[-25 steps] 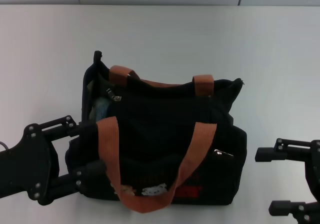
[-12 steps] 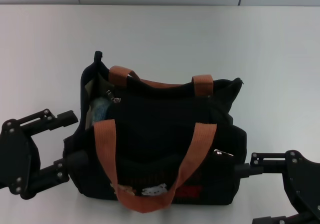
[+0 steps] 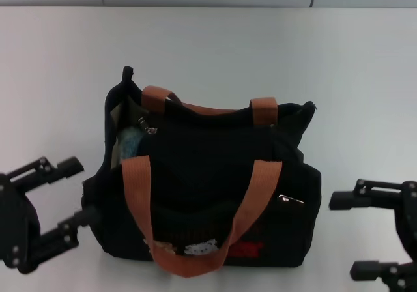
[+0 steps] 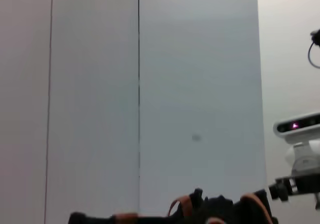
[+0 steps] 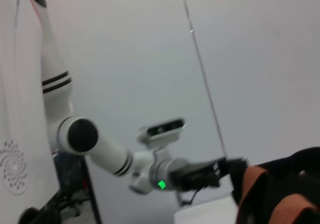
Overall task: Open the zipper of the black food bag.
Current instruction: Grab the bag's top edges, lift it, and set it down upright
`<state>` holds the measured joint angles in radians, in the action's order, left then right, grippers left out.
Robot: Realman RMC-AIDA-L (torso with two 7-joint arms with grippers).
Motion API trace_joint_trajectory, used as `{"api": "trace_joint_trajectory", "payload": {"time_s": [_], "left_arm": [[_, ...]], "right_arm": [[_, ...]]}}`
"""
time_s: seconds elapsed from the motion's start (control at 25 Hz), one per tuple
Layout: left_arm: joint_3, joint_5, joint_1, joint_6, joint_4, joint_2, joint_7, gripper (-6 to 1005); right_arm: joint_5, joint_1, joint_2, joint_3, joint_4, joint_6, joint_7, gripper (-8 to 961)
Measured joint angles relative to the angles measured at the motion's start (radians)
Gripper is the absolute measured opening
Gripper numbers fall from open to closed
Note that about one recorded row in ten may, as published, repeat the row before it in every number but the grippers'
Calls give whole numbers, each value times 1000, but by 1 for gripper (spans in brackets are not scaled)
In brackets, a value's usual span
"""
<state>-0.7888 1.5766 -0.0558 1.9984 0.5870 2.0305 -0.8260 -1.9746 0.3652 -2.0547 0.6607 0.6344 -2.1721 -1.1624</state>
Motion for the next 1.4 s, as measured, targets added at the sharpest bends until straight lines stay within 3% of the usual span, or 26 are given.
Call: {"api": "trace_joint_trajectory", "payload": {"time_s": [0.12,0.32,0.52,0.68,1.16,1.4], "left_arm": [[4,5,9,-13,-15,8,27,629],[3,24,-16,-94,-50,41,73,628],[9,22,-81,-125,-195,40,239,620],[108,12,-91,-148,-259,41,274,613],[126,0,-131,-152,-290,47,274,221],[131,-16,-178,-134,-248,47,274,201]], "right_arm": [[0,-7,2,-44,9,-7,0,818],[11,-7,2,-72,15,-8,0,817],[60,-16,3,-75,17,-9,0,817],[77,-29,4,-88,26,-9,0,816],[81,-23,4,-171,27,-9,-4,815],[92,-32,4,-213,27,-9,-6,815]]}}
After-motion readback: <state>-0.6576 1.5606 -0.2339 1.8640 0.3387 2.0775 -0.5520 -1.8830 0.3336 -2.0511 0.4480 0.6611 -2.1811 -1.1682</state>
